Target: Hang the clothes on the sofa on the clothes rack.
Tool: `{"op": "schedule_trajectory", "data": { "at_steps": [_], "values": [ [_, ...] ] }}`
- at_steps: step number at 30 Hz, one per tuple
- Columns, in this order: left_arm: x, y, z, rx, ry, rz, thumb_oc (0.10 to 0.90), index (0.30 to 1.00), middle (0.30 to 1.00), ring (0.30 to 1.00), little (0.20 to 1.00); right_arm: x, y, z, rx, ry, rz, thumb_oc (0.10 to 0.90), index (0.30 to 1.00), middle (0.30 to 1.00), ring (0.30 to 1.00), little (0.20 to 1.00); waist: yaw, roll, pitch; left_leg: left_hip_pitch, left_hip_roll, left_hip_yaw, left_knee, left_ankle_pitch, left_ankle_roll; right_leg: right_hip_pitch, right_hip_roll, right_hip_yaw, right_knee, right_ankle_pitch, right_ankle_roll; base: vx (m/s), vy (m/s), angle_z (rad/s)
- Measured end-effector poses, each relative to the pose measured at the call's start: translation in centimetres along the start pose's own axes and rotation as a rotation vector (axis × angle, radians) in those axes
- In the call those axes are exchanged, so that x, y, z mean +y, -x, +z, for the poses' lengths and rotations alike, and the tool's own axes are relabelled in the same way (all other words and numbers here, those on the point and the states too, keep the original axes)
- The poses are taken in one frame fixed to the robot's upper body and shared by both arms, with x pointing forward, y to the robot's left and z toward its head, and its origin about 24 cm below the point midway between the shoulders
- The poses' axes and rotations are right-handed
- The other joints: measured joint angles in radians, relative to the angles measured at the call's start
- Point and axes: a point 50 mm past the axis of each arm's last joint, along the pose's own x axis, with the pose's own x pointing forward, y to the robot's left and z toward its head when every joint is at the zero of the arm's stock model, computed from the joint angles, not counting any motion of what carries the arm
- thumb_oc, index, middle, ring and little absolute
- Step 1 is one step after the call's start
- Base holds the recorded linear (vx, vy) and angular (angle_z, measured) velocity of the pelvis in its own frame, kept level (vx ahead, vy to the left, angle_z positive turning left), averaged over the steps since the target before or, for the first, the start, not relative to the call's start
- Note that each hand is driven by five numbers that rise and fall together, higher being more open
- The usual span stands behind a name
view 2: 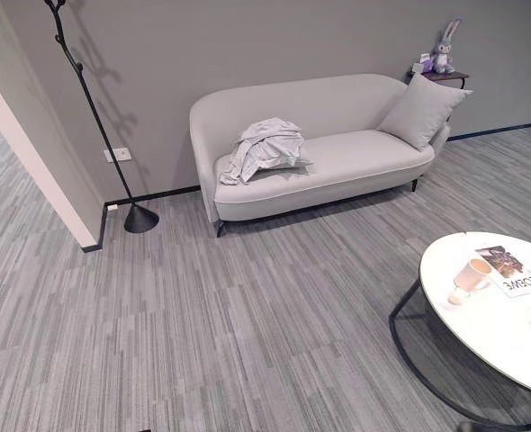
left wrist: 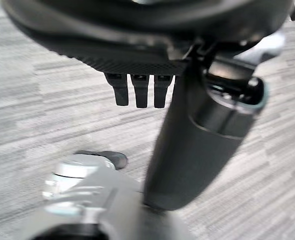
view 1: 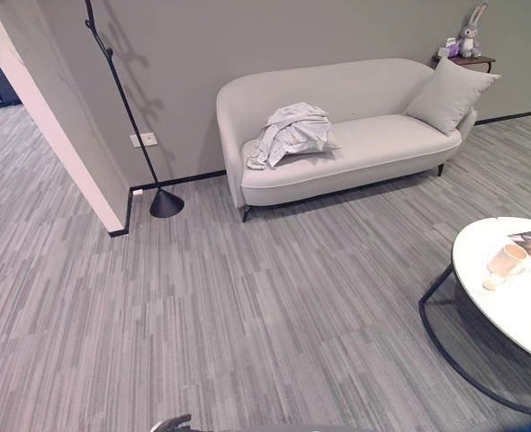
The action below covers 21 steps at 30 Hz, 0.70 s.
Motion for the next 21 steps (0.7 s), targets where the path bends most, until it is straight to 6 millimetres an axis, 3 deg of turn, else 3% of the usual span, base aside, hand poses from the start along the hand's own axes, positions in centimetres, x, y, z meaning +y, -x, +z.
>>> {"op": "schedule_trajectory", "data": {
  "at_steps": [10,15,21],
  "values": [
    [0.0,0.1,-1.0,0.034,-0.013,-0.002,0.800,0.900,0.900,0.900,0.900,0.4,-0.1,0.8,-0.012,0.078,0.008,0.800,0.900,0.900,0.900,0.900,0.000,0.008,0.016,0.029,0.000,-0.002,-0.019,-0.002,0.000,0.037,0.008,0.002,-0.039,0.013,-0.005,0.00,0.000,0.00],
    [-0.4,0.1,-1.2,0.049,-0.241,-0.042,0.800,0.900,0.900,0.900,0.900,0.5,-0.1,1.4,-0.020,0.208,0.018,0.800,0.900,0.900,0.900,0.900,-0.003,0.009,0.022,0.033,-0.001,0.000,-0.019,-0.006,-0.002,0.037,0.009,0.010,-0.038,0.014,-0.003,0.01,0.013,-0.04],
    [-0.6,0.1,-1.1,0.049,-0.330,-0.054,0.800,0.900,0.900,0.900,0.900,0.9,-0.1,2.1,-0.033,0.263,0.035,0.800,0.900,0.900,0.900,0.900,-0.009,0.011,0.023,0.036,0.000,0.005,-0.019,-0.008,0.001,0.043,0.009,0.016,-0.036,0.015,-0.004,0.01,0.014,-0.03]
  ]
}}
